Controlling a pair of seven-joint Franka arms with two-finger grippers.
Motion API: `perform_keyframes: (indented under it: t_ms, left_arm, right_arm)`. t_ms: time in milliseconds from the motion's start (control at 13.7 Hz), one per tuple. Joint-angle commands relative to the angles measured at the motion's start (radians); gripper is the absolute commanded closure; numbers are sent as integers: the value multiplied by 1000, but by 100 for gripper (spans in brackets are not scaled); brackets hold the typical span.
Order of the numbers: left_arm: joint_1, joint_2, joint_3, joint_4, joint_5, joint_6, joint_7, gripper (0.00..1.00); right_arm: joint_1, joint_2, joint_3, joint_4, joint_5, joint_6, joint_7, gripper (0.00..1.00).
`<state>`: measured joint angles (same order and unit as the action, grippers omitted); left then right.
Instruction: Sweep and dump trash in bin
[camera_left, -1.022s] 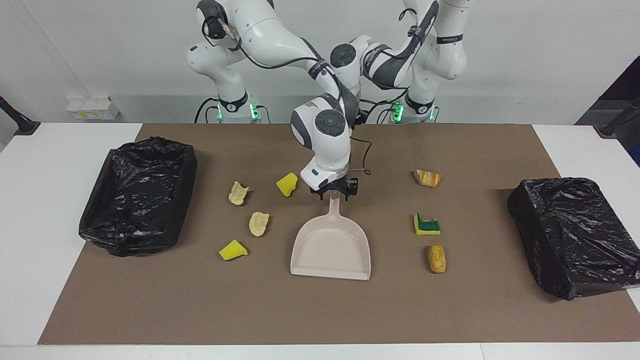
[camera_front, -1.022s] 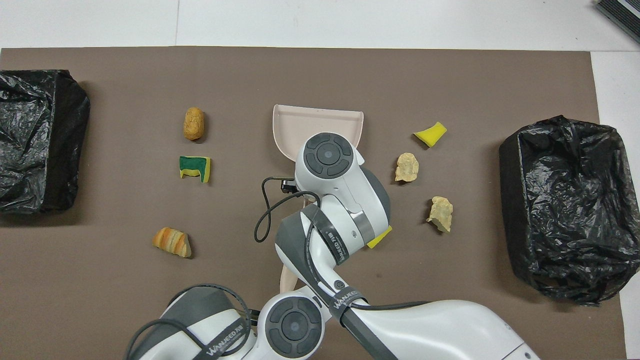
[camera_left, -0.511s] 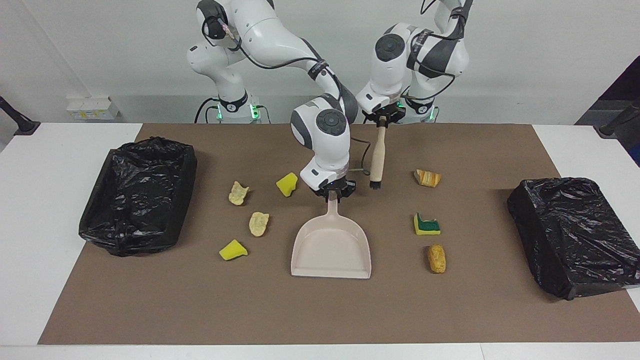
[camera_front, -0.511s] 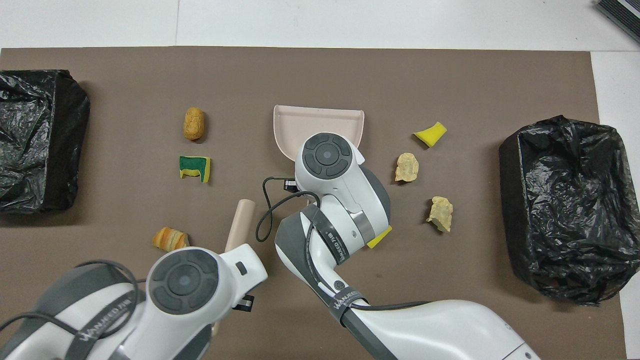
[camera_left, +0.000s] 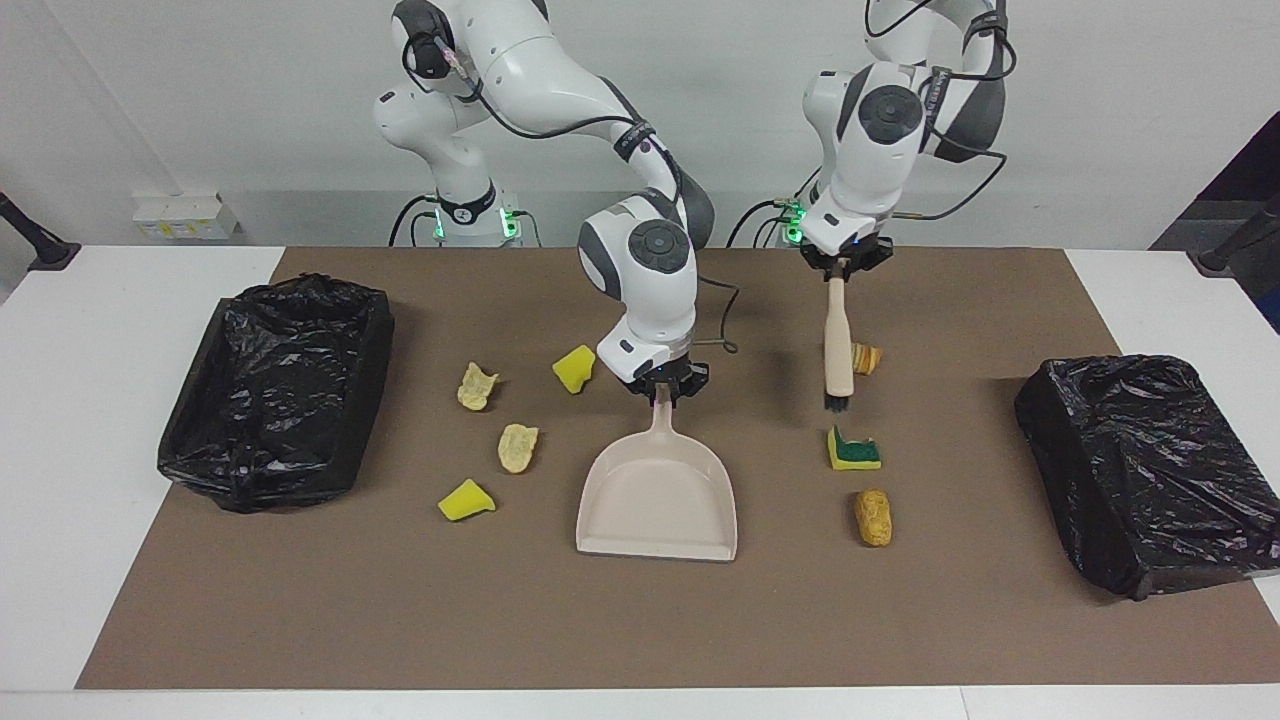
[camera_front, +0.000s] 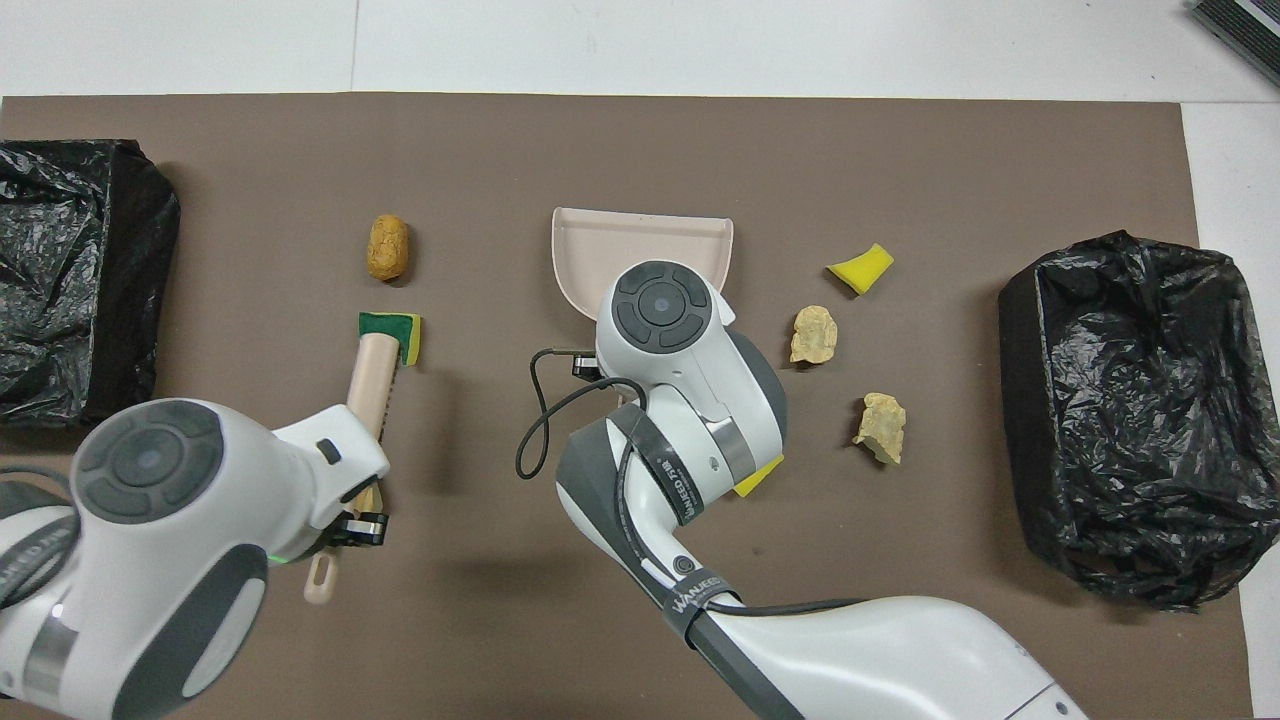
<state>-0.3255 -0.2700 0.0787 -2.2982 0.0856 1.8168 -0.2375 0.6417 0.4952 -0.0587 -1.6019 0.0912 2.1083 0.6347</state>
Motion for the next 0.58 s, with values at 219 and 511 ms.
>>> perform_keyframes:
  t_ms: [219,511]
  left_arm:
    - [105,-158,-19,-196,26,6,-268,100]
    - [39,-137,-31,-256,23,-1,-544,100]
  right_arm:
    - [6,-46,8,22,-132,-131,-127,100]
    - [38,-82,25,19,-224,-215,-350,100]
